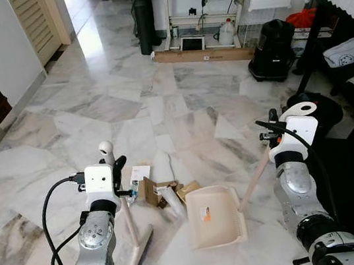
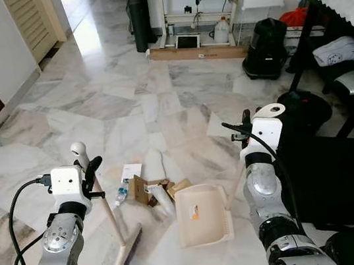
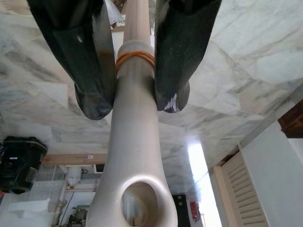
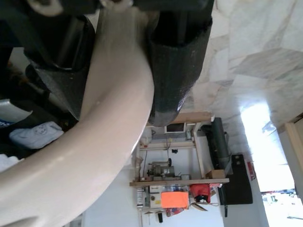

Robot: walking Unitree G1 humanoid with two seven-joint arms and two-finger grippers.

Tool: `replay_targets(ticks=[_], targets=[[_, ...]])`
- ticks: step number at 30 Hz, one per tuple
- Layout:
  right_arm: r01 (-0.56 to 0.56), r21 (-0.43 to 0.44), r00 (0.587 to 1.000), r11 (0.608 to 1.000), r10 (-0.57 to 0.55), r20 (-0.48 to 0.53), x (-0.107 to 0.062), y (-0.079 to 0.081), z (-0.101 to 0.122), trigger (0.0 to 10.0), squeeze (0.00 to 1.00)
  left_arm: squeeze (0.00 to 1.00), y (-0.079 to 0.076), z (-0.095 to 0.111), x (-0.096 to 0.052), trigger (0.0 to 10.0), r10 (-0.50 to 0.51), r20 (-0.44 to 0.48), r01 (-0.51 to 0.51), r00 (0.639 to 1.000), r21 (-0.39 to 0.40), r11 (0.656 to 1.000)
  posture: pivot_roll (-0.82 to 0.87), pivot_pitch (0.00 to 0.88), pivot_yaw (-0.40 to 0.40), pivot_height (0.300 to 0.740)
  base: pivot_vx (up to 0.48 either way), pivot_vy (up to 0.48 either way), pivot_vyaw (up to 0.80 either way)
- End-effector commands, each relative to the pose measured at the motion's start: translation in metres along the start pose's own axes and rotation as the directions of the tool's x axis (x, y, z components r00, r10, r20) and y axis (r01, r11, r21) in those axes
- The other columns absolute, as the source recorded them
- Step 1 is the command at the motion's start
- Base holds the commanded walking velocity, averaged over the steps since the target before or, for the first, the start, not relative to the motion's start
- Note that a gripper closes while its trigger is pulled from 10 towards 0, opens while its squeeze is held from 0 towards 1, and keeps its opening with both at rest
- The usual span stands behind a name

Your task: Sweep floor

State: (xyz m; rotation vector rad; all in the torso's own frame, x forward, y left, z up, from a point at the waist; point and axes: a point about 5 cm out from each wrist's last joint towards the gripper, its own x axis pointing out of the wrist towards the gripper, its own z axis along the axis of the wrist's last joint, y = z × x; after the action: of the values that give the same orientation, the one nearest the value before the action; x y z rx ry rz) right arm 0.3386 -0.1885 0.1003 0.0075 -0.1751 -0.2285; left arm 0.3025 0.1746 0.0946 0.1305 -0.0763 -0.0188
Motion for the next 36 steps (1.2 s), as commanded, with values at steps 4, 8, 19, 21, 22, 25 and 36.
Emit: replay_targets(ticks=[4, 8, 19, 21, 22, 25, 36], targets=[[-0.013, 0.014, 0.998, 1.0, 0.012, 0.064, 0.0057, 0.0042, 0.0132, 10.0, 0.0, 0.0, 0.0007, 0.0103, 0.002, 10.0, -0.004, 0.045, 0.003, 0.999, 0.013, 1.0, 0.01, 0.036, -0.052, 0.74, 0.0, 0.0, 0.0], [-0.018, 0.013, 0.998, 1.0, 0.017, 0.06, 0.0057, 0.0048, 0.0127, 10.0, 0.0, 0.0, -0.0004, 0.0101, 0.0019, 10.0, -0.011, 0.044, 0.01, 0.999, 0.015, 1.0, 0.01, 0.036, -0.052, 0.74, 0.0, 0.0, 0.0], [-0.031, 0.01, 0.998, 0.999, 0.03, 0.048, 0.0047, 0.0069, 0.0106, 10.0, 0.0, 0.0, -0.0012, 0.0101, 0.0017, 10.0, -0.008, 0.048, 0.007, 0.999, 0.014, 1.0, 0.02, 0.035, -0.056, 0.74, 0.156, -0.274, 0.0], [-0.032, 0.011, 0.998, 0.999, 0.031, 0.047, 0.0045, 0.0072, 0.0103, 10.0, 0.0, 0.0, -0.0012, 0.0101, 0.0014, 10.0, -0.007, 0.049, 0.007, 0.999, 0.012, 1.0, 0.02, 0.035, -0.056, 0.74, 0.0, 0.0, 0.0], [-0.032, 0.011, 0.998, 0.999, 0.032, 0.047, 0.0045, 0.0074, 0.0103, 10.0, 0.0, 0.0, -0.0011, 0.0101, 0.0014, 10.0, -0.007, 0.049, 0.006, 0.999, 0.01, 1.0, 0.02, 0.035, -0.056, 0.74, 0.0, 0.0, 0.0], [-0.034, 0.011, 0.998, 0.999, 0.034, 0.046, 0.0042, 0.0074, 0.01, 10.0, 0.0, 0.0, -0.0008, 0.0098, 0.001, 10.0, -0.004, 0.049, 0.004, 0.999, 0.009, 1.0, 0.02, 0.036, -0.058, 0.74, 0.0, 0.0, 0.0], [-0.04, 0.011, 0.998, 0.999, 0.039, 0.043, 0.0038, 0.0088, 0.0096, 10.0, 0.0, 0.0, -0.0009, 0.0096, 0.0004, 10.0, -0.004, 0.047, 0.003, 0.999, 0.012, 1.0, 0.02, 0.034, -0.059, 0.74, 0.0, 0.0, 0.0]])
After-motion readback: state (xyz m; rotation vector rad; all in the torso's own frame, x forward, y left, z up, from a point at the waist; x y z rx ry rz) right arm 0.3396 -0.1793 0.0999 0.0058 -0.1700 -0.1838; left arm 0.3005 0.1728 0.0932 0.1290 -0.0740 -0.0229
